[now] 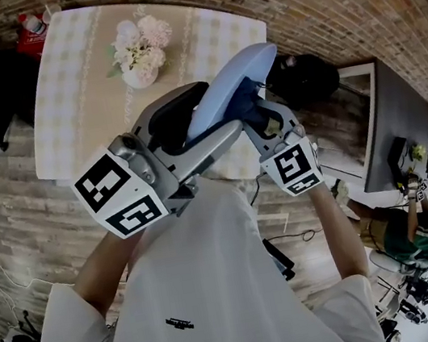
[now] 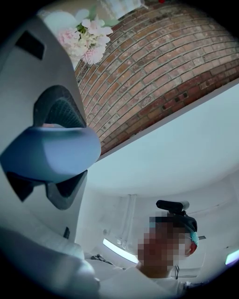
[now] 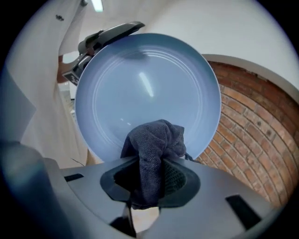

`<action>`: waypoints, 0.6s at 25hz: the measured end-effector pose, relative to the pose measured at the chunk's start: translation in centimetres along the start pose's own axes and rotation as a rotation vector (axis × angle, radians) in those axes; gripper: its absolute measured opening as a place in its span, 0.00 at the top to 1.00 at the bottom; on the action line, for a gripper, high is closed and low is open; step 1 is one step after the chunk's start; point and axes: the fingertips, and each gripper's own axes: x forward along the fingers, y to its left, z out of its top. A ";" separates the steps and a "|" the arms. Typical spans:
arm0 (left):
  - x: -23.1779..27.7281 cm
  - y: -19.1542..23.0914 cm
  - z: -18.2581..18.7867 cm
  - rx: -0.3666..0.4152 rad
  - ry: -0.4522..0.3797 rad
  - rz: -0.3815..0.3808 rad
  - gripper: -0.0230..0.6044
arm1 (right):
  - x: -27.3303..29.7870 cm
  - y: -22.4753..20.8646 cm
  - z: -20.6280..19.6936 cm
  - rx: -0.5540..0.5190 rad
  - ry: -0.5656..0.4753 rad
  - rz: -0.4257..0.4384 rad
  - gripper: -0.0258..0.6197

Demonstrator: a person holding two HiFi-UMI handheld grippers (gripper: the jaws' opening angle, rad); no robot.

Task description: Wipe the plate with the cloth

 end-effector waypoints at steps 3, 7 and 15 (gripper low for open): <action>-0.2 0.0 0.2 -0.001 -0.003 -0.001 0.52 | 0.0 -0.5 0.2 -0.142 0.003 -0.080 0.77; -0.5 -0.3 0.4 0.004 -0.005 -0.004 0.52 | -0.2 -1.3 0.7 -0.303 0.020 -0.168 0.77; -0.8 -0.5 0.5 0.017 0.002 -0.009 0.52 | -0.6 -3.3 2.3 -0.377 0.013 -0.256 0.77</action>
